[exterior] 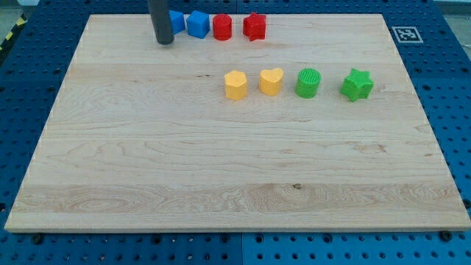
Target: Slide the arm towards the center
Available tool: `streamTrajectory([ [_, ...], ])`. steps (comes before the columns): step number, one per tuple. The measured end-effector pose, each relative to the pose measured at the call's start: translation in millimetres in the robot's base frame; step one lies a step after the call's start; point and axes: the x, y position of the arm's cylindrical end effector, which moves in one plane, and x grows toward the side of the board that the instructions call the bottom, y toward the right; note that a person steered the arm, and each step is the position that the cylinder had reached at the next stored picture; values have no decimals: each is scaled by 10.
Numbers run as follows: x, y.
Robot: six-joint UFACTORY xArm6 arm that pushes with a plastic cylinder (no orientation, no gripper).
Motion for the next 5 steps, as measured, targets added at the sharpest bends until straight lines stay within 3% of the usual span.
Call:
streamTrajectory([
  [2,10,612],
  [4,16,645],
  [5,256,645],
])
